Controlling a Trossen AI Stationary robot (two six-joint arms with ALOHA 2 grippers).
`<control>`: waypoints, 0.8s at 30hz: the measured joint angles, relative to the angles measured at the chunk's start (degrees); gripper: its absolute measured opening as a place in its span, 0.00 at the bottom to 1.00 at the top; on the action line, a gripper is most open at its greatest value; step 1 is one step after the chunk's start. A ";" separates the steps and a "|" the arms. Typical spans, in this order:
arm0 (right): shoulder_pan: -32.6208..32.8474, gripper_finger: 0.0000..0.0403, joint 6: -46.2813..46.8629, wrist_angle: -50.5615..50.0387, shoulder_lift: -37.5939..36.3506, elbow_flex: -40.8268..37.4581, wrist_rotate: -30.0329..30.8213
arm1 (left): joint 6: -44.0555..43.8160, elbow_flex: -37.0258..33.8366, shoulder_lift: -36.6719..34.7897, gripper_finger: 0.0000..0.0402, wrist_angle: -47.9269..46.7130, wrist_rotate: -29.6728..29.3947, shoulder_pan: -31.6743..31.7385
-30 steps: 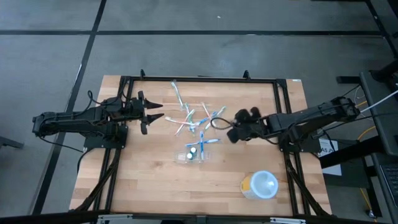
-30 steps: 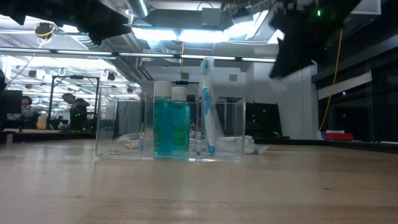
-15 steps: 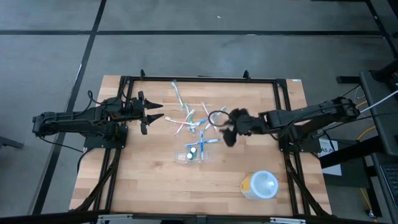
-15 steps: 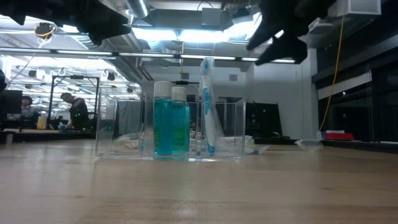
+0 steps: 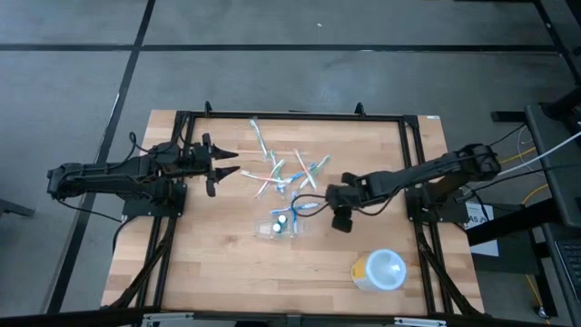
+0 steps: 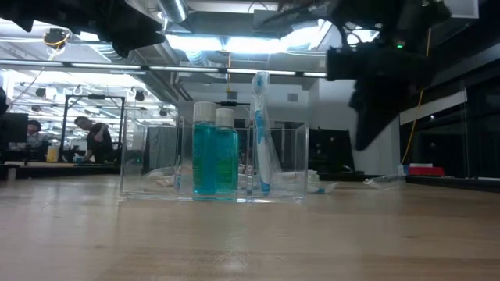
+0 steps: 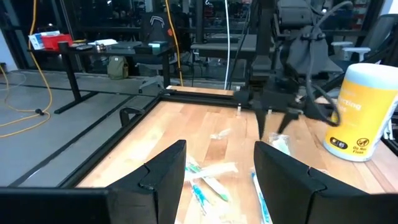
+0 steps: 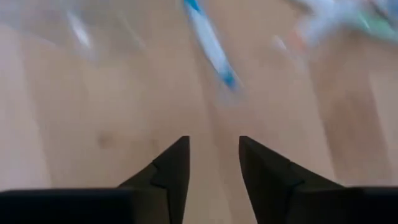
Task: Pick & Place toothbrushing station
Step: Put the blue toothbrush into the transparent organizer
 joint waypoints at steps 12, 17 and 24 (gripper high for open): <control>-2.03 0.33 -5.27 11.03 11.60 0.09 -4.26 | 0.00 0.00 0.19 0.46 -0.14 0.50 -0.04; -2.52 0.33 -6.05 12.55 12.37 0.09 -1.76 | 0.00 0.00 0.19 0.46 -0.13 0.48 -0.04; -2.73 0.33 -6.07 12.66 12.37 0.09 0.84 | -0.04 0.00 0.19 0.46 -0.10 0.48 -0.04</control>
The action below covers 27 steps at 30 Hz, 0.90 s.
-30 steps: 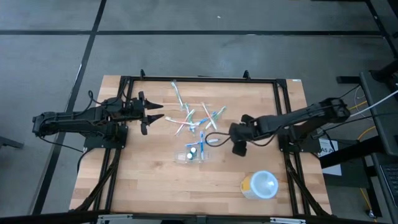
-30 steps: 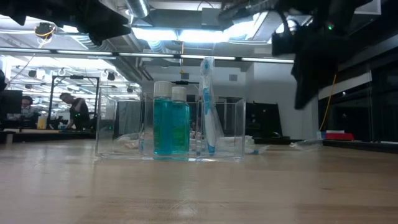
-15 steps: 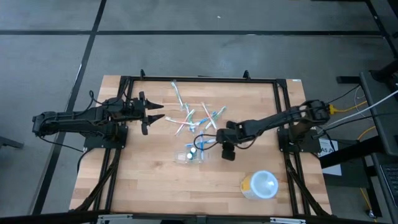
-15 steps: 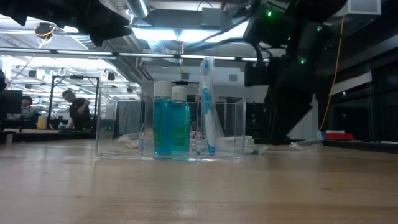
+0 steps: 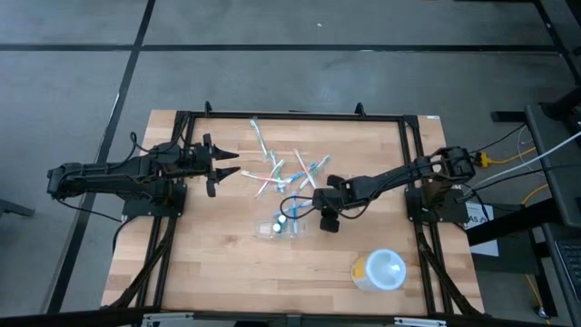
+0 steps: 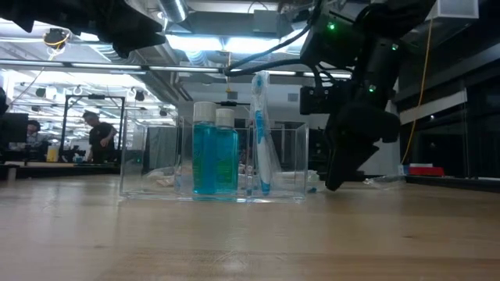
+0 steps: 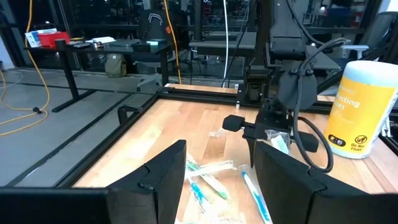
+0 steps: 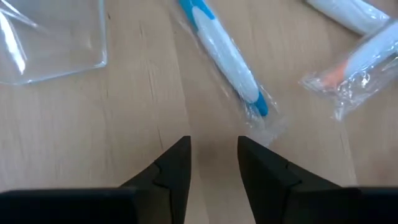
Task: Pick & Place toothbrushing station
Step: Put the blue toothbrush into the transparent organizer
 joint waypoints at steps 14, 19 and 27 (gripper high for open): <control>0.35 0.33 -5.53 9.97 -0.66 1.92 -0.46 | -0.12 0.00 0.00 0.46 0.00 -0.02 0.00; -0.70 0.33 -8.27 11.22 0.67 5.75 -1.95 | -0.37 0.00 0.00 0.46 0.00 -0.02 0.00; -0.92 0.33 -8.79 7.28 2.29 7.39 -0.60 | -0.19 0.00 0.00 0.46 -0.42 -0.02 0.00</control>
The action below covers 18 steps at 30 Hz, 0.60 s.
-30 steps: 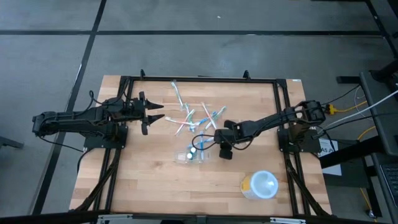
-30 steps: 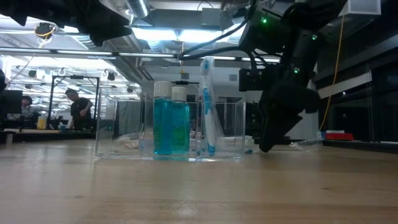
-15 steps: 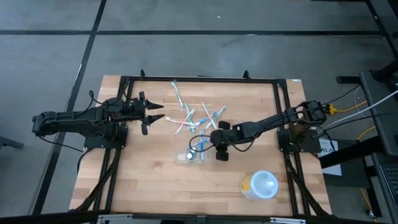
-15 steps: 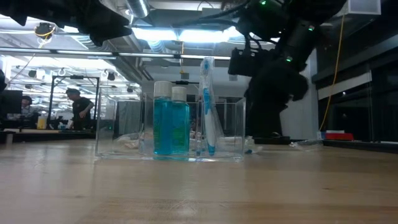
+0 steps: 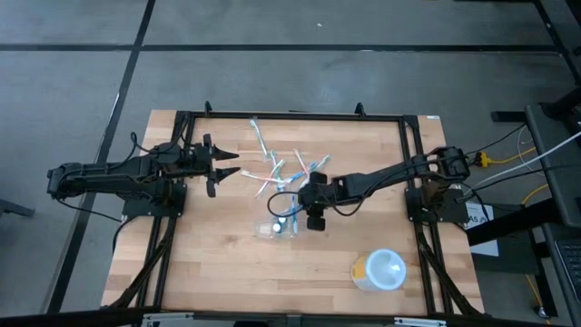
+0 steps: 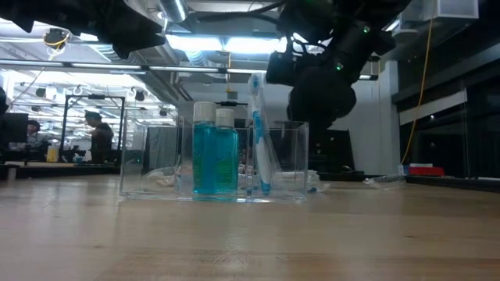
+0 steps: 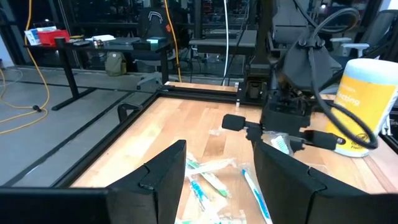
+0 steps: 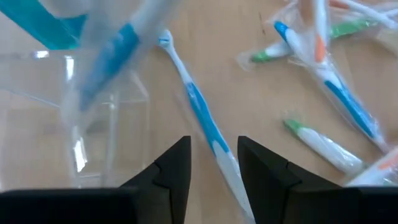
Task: Pick & Place toothbrushing station
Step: Put the blue toothbrush into the transparent organizer
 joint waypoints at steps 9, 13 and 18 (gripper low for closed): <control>-1.70 0.33 0.15 -5.57 0.00 0.02 0.22 | -0.41 0.00 0.00 0.46 0.01 0.92 0.00; -2.49 0.33 0.20 -7.98 0.00 0.02 0.20 | -0.41 0.00 0.00 0.46 0.01 0.94 0.00; -2.97 0.33 0.70 -9.54 0.00 0.00 -0.28 | -0.72 0.00 0.00 0.46 0.01 1.04 0.00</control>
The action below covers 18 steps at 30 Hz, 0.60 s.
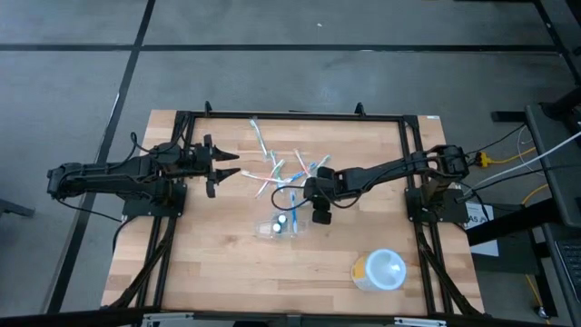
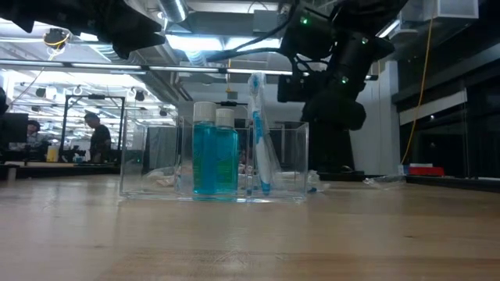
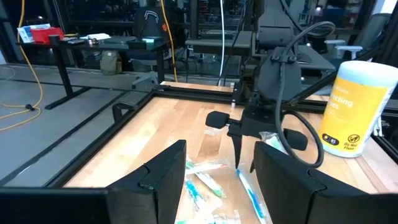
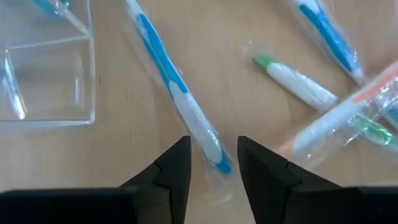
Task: Pick & Place toothbrushing station
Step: Put the blue toothbrush into the transparent organizer
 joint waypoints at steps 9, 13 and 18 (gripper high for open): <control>0.02 0.33 2.05 2.35 0.00 -4.73 -0.85 | -0.54 0.00 0.00 0.46 -0.87 0.51 0.00; -0.21 0.33 1.79 3.20 0.00 -5.18 -0.07 | -0.54 0.00 0.00 0.46 -0.85 0.47 0.00; -0.91 0.28 1.15 1.73 0.00 -5.18 0.72 | -0.54 0.00 0.00 0.46 -0.85 0.45 0.00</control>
